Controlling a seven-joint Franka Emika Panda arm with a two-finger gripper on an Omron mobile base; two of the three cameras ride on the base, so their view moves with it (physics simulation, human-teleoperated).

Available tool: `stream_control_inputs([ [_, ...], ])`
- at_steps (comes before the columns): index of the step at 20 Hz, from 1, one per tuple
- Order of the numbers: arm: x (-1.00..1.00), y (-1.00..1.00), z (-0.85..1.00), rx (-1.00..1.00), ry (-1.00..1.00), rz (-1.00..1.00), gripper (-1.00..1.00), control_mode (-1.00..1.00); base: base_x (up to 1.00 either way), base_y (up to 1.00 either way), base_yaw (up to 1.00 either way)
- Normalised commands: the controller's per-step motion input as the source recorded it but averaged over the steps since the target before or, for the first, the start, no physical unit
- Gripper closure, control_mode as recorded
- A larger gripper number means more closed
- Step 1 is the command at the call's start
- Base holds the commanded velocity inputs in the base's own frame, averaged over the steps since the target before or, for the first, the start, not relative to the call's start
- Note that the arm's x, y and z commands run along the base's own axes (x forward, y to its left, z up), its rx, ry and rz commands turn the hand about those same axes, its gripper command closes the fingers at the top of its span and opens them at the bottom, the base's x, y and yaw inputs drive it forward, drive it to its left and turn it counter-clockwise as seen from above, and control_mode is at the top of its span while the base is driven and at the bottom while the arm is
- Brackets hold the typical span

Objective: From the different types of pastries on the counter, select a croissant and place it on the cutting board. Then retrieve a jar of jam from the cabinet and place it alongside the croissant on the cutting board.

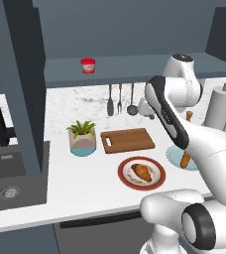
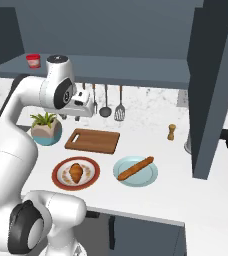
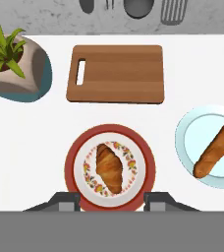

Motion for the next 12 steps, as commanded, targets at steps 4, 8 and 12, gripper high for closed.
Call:
stream_control_inputs([
  [4,0.00,0.00,-0.02,0.02,0.00,0.00,-1.00,-1.00,0.00,0.00,0.00],
  [8,0.00,0.00,-0.09,0.01,0.00,0.00,-1.00,-1.00,0.00,0.00,0.00],
  [12,0.00,0.00,-0.49,0.06,0.04,0.00,-1.00,-1.00,0.00,0.00,0.00],
])
